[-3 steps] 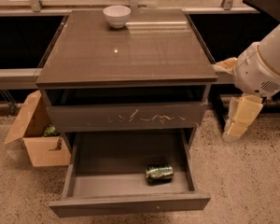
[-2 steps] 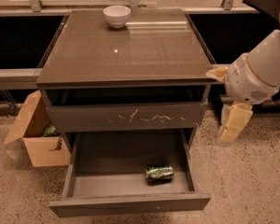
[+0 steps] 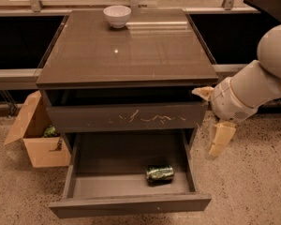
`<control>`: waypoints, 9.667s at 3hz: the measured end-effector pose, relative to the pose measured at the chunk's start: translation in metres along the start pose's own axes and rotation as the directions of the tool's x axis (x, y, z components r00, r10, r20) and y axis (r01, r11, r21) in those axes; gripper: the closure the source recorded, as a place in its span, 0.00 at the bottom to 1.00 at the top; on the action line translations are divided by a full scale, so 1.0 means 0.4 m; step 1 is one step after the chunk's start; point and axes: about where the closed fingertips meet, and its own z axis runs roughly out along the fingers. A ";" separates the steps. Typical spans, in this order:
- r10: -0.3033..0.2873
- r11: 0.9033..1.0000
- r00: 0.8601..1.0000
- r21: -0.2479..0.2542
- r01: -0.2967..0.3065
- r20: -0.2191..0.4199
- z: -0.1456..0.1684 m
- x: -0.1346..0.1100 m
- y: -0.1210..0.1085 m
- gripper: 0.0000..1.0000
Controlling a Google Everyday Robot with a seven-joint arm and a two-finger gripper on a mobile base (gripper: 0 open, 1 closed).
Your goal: Pick green can from middle drawer and place on counter
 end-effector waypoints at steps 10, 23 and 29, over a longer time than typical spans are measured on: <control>-0.067 0.969 0.995 -0.233 0.084 0.080 0.662 0.132 0.040 0.00; -0.135 0.978 0.989 -0.155 0.142 0.055 1.076 0.282 0.018 0.42; -0.246 0.969 0.933 0.069 0.236 0.264 0.694 0.215 0.019 1.00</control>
Offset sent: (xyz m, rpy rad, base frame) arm 0.0061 0.0289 -0.0874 0.0892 0.0997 0.0946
